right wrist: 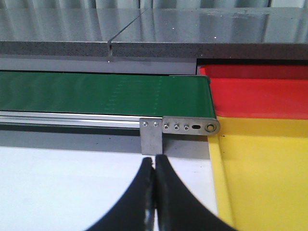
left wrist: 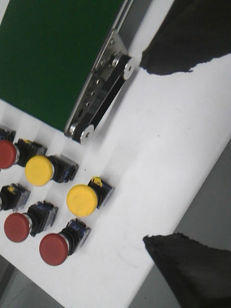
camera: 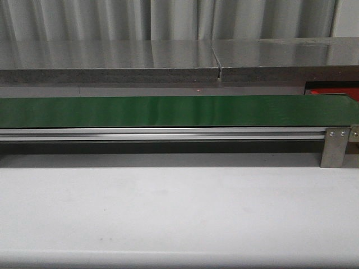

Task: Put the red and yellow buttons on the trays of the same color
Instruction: 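Move the left gripper over the cluster of red and yellow buttons, then grasp a yellow button with the left gripper and lift it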

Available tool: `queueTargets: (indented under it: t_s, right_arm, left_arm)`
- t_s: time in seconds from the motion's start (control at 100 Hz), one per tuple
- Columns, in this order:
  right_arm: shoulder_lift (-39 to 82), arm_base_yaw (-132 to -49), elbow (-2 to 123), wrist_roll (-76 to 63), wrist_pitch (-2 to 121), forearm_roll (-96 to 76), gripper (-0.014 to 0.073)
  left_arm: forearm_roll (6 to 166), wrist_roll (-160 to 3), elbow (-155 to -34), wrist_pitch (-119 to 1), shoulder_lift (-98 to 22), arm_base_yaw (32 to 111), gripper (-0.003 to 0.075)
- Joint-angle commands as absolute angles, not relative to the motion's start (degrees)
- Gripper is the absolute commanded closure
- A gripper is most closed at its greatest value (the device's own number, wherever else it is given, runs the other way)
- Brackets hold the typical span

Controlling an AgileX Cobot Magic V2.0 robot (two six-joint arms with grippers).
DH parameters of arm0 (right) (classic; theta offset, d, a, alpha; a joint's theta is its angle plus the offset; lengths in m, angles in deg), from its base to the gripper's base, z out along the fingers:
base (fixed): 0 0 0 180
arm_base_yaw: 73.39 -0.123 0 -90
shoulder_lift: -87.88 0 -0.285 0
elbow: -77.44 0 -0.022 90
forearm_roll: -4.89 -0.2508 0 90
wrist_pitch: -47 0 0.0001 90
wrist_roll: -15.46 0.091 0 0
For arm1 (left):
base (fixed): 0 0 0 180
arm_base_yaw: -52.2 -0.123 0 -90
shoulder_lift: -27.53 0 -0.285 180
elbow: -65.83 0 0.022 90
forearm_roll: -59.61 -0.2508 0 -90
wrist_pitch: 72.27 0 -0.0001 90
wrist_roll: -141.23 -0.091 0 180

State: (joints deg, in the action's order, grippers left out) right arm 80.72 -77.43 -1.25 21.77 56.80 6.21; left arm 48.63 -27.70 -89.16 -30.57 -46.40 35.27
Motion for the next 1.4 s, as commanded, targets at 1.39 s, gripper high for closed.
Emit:
queueTargets:
  t_s: [1.39]
  right_arm:
    - [81.69, -77.45, -0.22, 21.54, 52.04, 6.97, 0.0711]
  left_arm:
    - [50.3, -26.94, -110.17, -35.4, -83.6, 27.41, 0.0078]
